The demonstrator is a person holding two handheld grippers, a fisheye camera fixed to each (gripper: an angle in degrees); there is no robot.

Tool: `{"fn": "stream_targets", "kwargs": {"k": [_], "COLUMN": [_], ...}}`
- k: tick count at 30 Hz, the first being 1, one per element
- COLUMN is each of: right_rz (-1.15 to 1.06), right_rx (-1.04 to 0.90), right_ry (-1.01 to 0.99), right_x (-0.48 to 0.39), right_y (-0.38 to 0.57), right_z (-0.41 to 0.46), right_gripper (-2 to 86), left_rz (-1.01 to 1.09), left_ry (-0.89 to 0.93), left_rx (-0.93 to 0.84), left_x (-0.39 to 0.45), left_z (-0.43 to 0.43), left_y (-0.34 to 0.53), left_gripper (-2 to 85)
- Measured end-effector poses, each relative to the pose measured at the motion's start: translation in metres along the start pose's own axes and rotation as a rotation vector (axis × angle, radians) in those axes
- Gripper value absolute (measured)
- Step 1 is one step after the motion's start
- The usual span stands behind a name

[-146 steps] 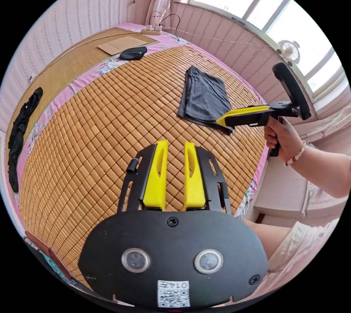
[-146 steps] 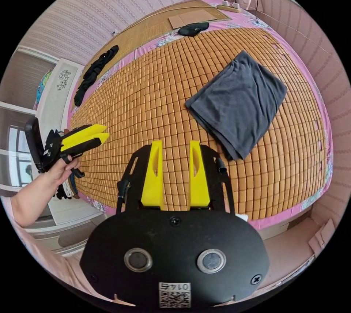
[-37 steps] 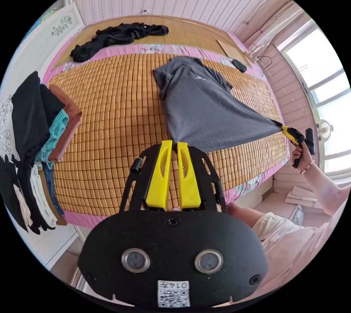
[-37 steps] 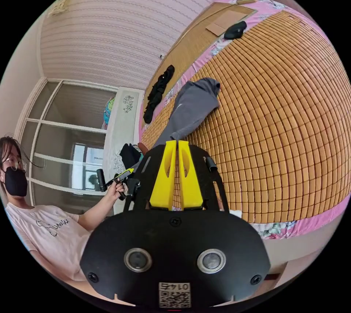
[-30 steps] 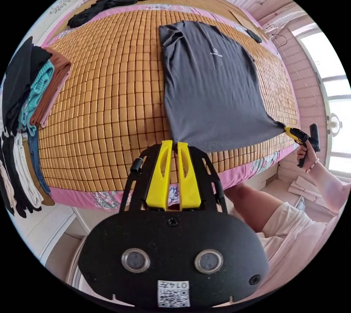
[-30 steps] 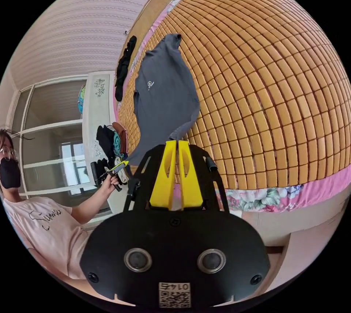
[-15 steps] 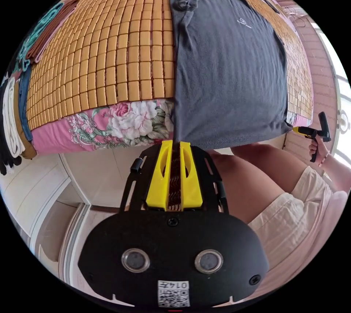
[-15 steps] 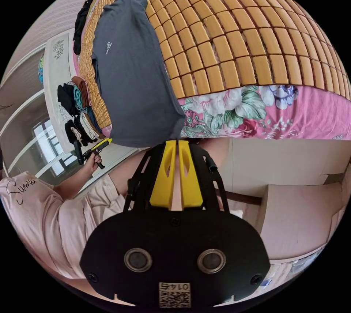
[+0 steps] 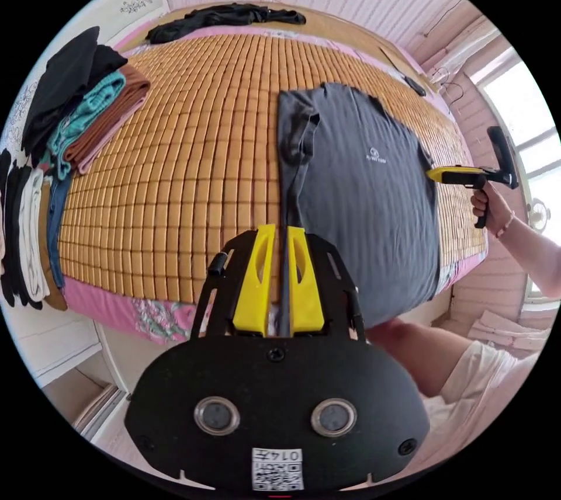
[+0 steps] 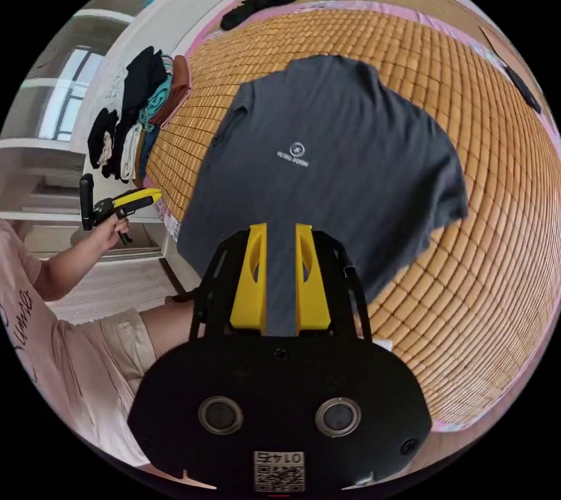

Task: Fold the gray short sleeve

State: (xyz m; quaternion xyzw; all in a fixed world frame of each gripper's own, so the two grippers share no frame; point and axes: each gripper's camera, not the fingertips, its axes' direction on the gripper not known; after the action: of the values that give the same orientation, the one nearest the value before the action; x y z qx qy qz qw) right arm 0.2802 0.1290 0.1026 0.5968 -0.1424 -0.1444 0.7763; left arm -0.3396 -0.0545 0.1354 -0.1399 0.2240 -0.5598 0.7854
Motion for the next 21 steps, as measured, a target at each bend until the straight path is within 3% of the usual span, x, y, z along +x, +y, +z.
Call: {"fn": "stream_targets", "kwargs": {"k": [4,8,13,21], "right_rz": [-0.153,-0.109,-0.093,-0.16], "right_rx": [0.027,-0.043,-0.149,-0.174], "right_ry": [-0.045,0.005,0.011,-0.023], "right_x": [-0.05,-0.071,-0.083,-0.112], "right_y": [-0.132,-0.211,-0.247,-0.279], "right_z": [0.046,0.097,0.133,0.133], "right_gripper": [11.1,11.9,1.5,-0.3], "left_rz": [-0.019,0.004,-0.036,-0.018], "left_ry": [0.069,0.02,0.1,0.13], "left_rx": [0.104,0.061,0.021,0.067], "left_x": [-0.001,-0.008,-0.042,-0.077], "left_z": [0.034,0.069,0.087,0.074], "left_y": [-0.041,-0.054,-0.047,-0.017], "left_gripper": [5.7,6.2,6.0,5.2]}}
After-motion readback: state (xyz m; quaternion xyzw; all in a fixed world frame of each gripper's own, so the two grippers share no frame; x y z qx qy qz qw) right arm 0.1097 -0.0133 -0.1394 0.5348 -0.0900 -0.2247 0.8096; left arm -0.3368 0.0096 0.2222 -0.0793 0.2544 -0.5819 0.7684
